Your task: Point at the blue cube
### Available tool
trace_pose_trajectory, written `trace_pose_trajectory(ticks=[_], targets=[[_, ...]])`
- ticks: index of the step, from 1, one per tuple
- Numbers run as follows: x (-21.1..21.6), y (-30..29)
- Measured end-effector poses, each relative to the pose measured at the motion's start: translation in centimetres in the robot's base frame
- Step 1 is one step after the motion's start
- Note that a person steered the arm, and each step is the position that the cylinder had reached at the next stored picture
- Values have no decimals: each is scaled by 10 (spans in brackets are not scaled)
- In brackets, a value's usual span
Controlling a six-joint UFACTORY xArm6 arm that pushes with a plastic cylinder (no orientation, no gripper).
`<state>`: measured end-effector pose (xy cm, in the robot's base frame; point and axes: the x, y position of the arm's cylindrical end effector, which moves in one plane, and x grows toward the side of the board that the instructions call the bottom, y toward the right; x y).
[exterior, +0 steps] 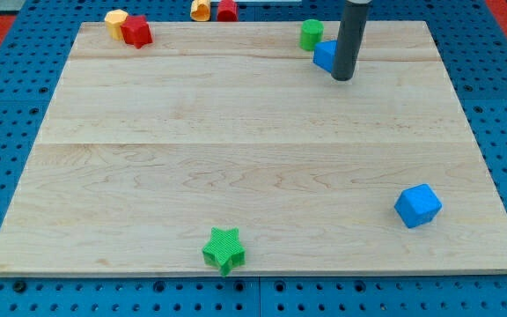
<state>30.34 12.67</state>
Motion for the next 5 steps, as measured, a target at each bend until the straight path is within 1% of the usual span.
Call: trace_pose_trajectory(ticks=[1,3,4,5], targets=[[-16,0],[-34,-18],[-12,37],[58,108]])
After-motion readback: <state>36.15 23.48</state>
